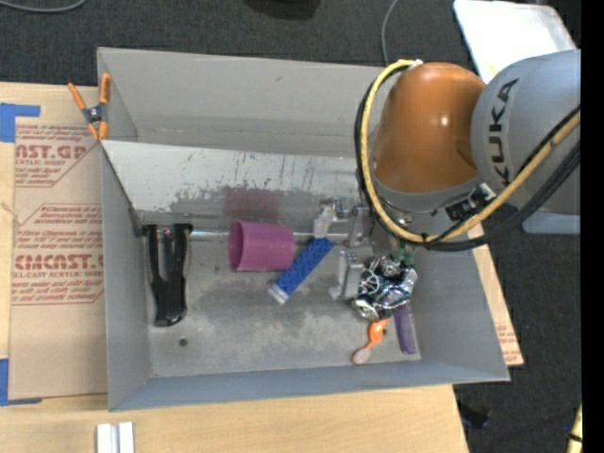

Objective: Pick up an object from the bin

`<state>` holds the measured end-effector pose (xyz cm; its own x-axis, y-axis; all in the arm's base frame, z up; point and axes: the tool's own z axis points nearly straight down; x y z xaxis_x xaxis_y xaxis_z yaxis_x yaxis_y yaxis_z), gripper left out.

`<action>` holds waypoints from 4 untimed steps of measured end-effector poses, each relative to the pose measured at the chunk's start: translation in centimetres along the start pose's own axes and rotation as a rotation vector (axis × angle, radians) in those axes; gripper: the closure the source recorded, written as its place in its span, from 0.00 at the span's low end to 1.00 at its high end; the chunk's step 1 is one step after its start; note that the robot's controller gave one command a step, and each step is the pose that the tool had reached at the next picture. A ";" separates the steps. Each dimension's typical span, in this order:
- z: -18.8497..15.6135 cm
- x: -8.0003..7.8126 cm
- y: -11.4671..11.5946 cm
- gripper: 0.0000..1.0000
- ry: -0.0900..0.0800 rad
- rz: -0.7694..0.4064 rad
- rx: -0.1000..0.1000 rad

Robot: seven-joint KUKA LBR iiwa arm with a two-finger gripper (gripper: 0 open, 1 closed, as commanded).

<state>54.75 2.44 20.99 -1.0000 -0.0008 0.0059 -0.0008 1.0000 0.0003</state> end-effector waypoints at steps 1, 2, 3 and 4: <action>-0.4 -0.2 0.0 0.00 -0.008 0.001 0.000; 0.0 -3.6 -0.8 0.00 -0.009 0.035 -0.002; -1.0 -2.2 -0.4 0.00 -0.008 0.229 -0.002; -0.9 -1.9 -0.3 0.00 -0.008 0.238 -0.002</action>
Offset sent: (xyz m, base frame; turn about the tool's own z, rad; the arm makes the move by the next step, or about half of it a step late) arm 0.0409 -0.0107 -0.0013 0.0426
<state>56.65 2.12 21.91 -0.9719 0.2352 -0.0023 0.2352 0.9719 0.0014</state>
